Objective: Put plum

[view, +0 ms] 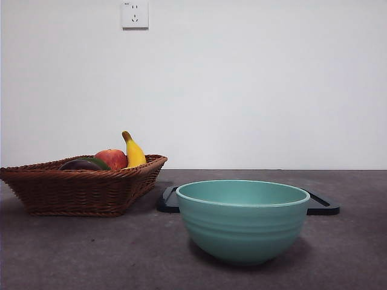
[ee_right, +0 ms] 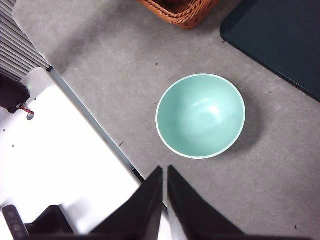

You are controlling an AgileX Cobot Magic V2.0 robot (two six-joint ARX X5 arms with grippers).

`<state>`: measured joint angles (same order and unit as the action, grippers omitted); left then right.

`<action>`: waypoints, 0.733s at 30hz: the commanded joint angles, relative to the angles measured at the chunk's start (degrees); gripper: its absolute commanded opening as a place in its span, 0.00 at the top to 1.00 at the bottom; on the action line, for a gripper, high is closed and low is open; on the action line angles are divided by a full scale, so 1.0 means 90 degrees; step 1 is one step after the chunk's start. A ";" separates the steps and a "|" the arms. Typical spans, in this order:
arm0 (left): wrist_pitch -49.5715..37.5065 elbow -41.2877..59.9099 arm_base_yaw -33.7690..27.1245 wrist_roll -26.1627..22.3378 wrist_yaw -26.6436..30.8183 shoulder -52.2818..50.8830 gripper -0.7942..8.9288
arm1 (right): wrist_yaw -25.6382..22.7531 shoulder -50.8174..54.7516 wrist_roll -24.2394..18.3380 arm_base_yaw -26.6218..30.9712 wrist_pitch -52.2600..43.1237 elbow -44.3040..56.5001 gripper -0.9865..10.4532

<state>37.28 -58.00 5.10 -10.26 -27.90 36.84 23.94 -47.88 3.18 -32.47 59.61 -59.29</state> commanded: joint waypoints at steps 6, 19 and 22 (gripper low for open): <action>-0.1965 0.0984 -0.0692 -0.0114 0.1741 -0.1180 0.91 | 0.0007 -0.0036 -0.0070 -0.0044 -0.0053 -0.0080 0.91; -0.3436 0.4056 -0.1141 -0.0068 0.2482 -0.2691 0.91 | 0.0007 -0.0034 -0.0070 -0.0044 -0.0053 -0.0080 0.91; -0.3633 0.4585 -0.1214 -0.0068 0.2484 -0.2985 0.91 | 0.0007 -0.0034 -0.0070 -0.0044 -0.0053 -0.0080 0.91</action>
<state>5.63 -17.50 -5.58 -11.00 -5.82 10.39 23.94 -47.88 3.18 -32.47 59.61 -59.29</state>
